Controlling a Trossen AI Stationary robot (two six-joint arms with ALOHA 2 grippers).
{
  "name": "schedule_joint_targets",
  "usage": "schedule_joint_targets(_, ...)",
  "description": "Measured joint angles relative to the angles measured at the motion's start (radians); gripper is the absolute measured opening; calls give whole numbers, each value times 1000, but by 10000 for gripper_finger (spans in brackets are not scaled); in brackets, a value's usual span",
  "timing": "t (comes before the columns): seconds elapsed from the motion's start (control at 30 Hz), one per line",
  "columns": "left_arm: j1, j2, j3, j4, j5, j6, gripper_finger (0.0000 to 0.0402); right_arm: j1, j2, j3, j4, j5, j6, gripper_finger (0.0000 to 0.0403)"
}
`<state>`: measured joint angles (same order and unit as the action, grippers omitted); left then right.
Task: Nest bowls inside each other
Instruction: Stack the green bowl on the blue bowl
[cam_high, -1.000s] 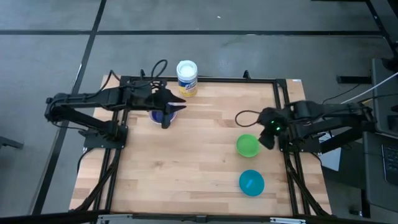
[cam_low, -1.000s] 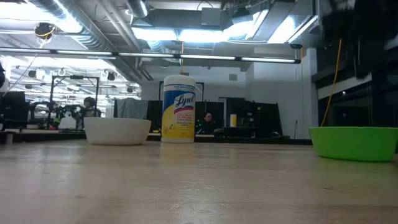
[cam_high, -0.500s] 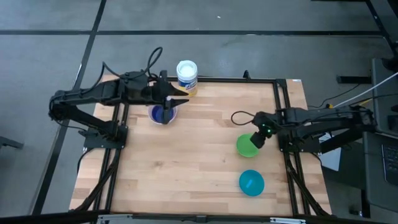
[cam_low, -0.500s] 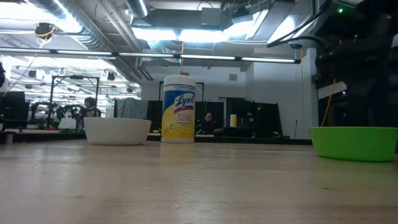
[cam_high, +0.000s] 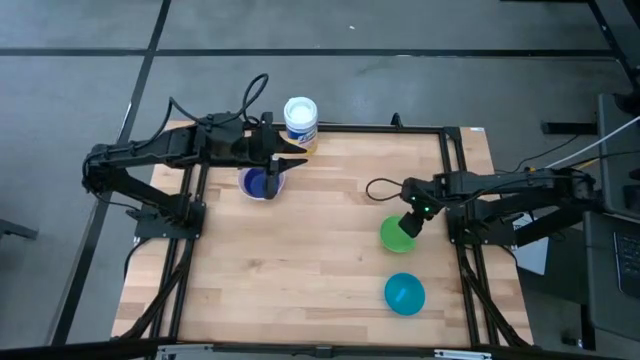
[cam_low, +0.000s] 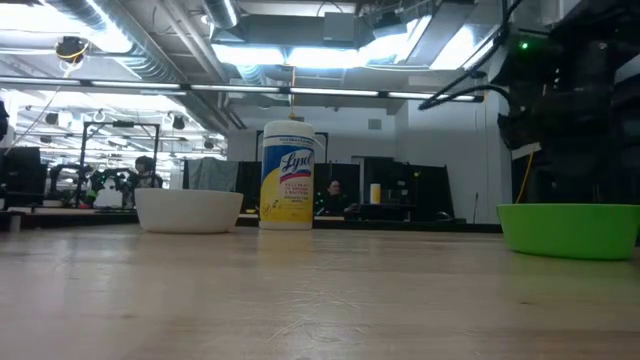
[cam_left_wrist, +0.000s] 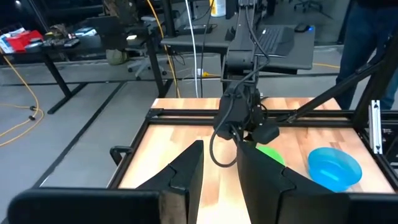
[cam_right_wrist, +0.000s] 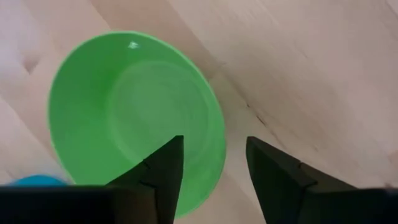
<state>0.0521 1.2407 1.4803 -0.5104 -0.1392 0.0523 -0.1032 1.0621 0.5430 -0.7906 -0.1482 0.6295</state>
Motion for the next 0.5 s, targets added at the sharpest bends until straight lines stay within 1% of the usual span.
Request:
schedule_joint_targets(0.1,0,-1,0,-18,-1,-18,93,0,37,0,2,11,11,176)
schedule_joint_targets(0.17,0,-1,0,-49,-19,-48,90,0,72,0,2,25,15,155)
schedule_joint_targets(0.23,0,-1,0,-87,-49,-91,87,0,111,0,20,24,11,109)
schedule_joint_targets(0.3,0,-1,0,-133,-85,-131,83,0,149,0,63,11,-9,42)
schedule_joint_targets(0.33,0,-4,0,-162,-108,-146,81,0,164,0,101,1,-15,21)
schedule_joint_targets(0.43,-2,-21,2,-276,-226,-211,74,-7,203,2,217,-8,9,10)
schedule_joint_targets(0.5,-13,-36,2,-388,-318,-279,66,-15,218,20,270,20,24,7)
